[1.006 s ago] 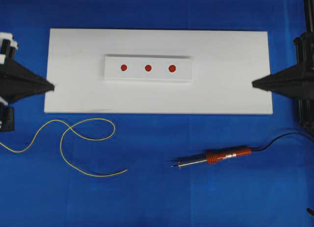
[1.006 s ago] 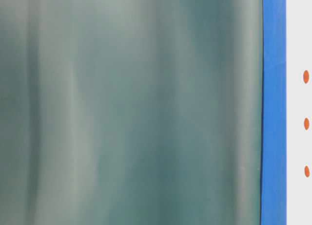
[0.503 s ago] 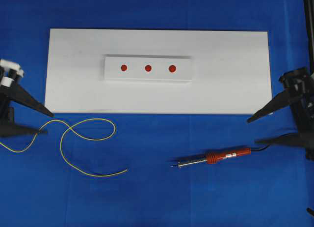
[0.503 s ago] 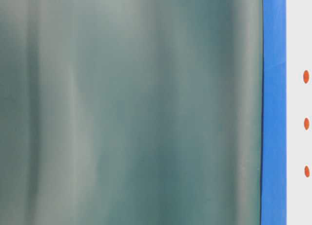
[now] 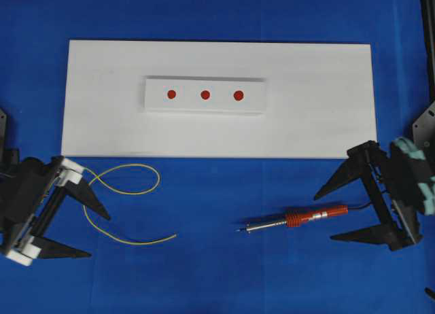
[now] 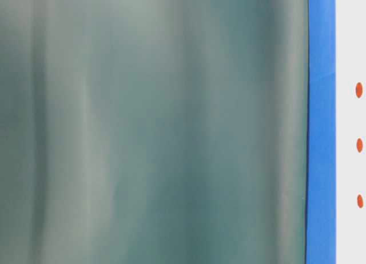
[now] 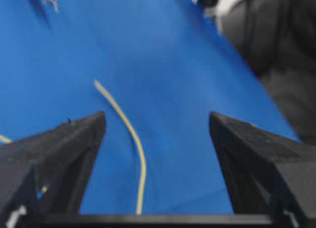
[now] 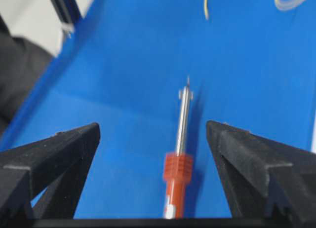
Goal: Touch the tip of the soldering iron to the tip of the solder at the mark.
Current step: 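Reach the left gripper to the yellow wire, right to the red soldering iron, then close both grippers on the yellow wire and the soldering iron handle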
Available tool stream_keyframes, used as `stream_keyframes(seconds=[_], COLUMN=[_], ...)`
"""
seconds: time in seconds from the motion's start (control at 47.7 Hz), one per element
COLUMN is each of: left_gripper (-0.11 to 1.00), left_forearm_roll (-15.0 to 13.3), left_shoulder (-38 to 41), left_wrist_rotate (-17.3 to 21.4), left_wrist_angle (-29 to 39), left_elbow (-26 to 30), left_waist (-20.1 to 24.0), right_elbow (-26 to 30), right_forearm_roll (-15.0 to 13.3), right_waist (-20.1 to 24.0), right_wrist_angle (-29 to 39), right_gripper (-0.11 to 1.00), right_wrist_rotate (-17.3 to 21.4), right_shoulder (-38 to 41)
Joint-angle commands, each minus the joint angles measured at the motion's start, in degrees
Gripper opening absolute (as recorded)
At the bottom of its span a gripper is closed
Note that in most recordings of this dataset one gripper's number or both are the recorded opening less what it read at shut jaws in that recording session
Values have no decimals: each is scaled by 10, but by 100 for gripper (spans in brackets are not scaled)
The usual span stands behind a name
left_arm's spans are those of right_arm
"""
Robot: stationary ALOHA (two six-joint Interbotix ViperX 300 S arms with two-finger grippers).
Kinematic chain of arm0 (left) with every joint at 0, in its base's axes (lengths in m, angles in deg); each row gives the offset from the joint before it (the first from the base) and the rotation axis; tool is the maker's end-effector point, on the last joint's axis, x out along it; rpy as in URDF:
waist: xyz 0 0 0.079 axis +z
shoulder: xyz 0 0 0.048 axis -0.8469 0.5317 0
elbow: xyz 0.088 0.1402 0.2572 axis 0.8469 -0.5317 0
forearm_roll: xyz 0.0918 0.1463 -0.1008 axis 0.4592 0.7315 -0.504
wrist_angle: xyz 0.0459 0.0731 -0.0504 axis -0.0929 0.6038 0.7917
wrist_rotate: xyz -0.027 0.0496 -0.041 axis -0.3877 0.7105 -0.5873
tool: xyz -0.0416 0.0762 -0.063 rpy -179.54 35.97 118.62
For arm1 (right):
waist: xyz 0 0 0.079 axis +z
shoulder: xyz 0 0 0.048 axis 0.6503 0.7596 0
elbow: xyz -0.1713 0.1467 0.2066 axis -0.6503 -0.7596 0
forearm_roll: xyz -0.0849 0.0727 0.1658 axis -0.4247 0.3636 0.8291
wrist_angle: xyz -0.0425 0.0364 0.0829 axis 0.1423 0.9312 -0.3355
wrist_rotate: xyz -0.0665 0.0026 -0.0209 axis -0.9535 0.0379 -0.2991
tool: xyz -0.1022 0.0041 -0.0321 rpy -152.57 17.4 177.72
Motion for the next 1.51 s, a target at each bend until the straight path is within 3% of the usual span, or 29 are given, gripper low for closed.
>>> stream_keyframes(seconds=[0.0, 0.293, 0.503, 0.65, 0.817, 0.943, 1.111, 1.195, 1.279, 1.404, 1.488], left_gripper=[79, 78, 77, 77, 74, 63, 33, 16, 3, 2, 2], left_forearm_roll=[0, -1, -3, -4, -4, -4, -4, -4, -4, -4, -4], left_shoulder=[41, 171, 247, 283, 299, 299, 300, 301, 301, 301, 298], left_wrist_rotate=[-1, 0, 1, 1, 4, 6, 7, 7, 7, 5, 5], left_wrist_angle=[-41, -127, -171, -172, -172, -173, -170, -164, -149, -125, -116], left_elbow=[13, 17, 27, 42, 47, 47, 53, 58, 63, 71, 74], left_waist=[-4, -6, 3, 6, 11, 13, 13, 13, 13, 13, 13], right_elbow=[-4, -44, -39, -36, -28, -21, -14, -14, -17, -18, -17], right_forearm_roll=[17, 68, 85, 122, 139, 145, 154, 167, 174, 178, 178], right_waist=[10, 24, 38, 56, 80, 89, 89, 89, 89, 87, 86], right_wrist_angle=[-38, -179, -224, -255, -283, -300, -310, -309, -308, -306, -303], right_gripper=[91, 91, 90, 90, 89, 86, 79, 70, 47, 12, 6], right_wrist_rotate=[-2, -3, -3, -3, -3, -3, -4, -10, -12, -12, -12], right_shoulder=[32, 156, 223, 258, 292, 316, 343, 351, 353, 352, 352])
